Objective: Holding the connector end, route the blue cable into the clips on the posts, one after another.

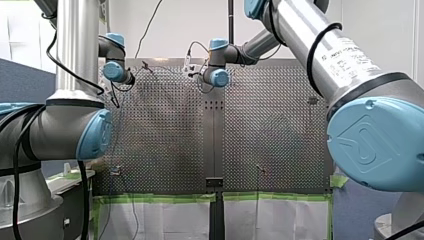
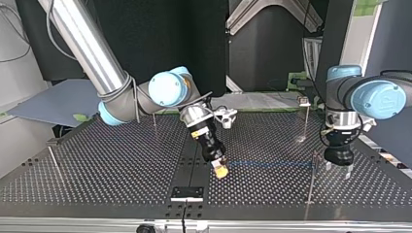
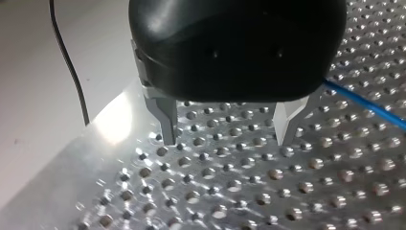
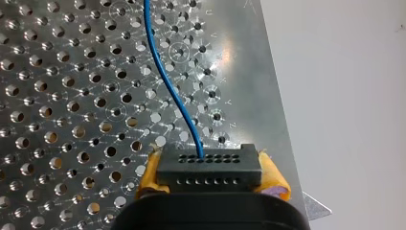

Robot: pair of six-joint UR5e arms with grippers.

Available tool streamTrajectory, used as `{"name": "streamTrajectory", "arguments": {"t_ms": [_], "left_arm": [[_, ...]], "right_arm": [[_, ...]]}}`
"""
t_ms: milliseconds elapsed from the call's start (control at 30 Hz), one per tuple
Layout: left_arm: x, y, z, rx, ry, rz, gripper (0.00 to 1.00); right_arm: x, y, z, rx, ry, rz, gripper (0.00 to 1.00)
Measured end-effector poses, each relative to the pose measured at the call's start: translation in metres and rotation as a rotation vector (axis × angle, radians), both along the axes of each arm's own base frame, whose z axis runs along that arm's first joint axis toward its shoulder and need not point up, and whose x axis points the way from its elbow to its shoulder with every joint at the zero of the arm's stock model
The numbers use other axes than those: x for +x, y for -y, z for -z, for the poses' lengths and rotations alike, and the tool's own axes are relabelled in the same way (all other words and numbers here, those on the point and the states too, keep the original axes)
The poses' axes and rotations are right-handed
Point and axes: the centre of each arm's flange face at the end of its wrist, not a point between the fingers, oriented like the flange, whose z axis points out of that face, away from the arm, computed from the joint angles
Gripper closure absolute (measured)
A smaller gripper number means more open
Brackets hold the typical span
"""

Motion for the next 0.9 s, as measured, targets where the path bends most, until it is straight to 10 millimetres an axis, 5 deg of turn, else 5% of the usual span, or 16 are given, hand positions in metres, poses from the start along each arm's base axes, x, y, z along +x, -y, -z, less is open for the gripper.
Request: {"name": "streamTrajectory", "arguments": {"t_ms": [367, 900], "left_arm": [[-0.016, 0.005, 0.008, 0.008, -0.1, 0.004, 0.0], [-0.075, 0.031, 0.006, -0.013, -0.2, 0.051, 0.0]], "right_arm": [[-0.002, 0.003, 0.001, 0.001, -0.001, 0.004, 1.0], [-0.003, 0.005, 0.001, 0.001, -0.002, 0.006, 1.0]]}}
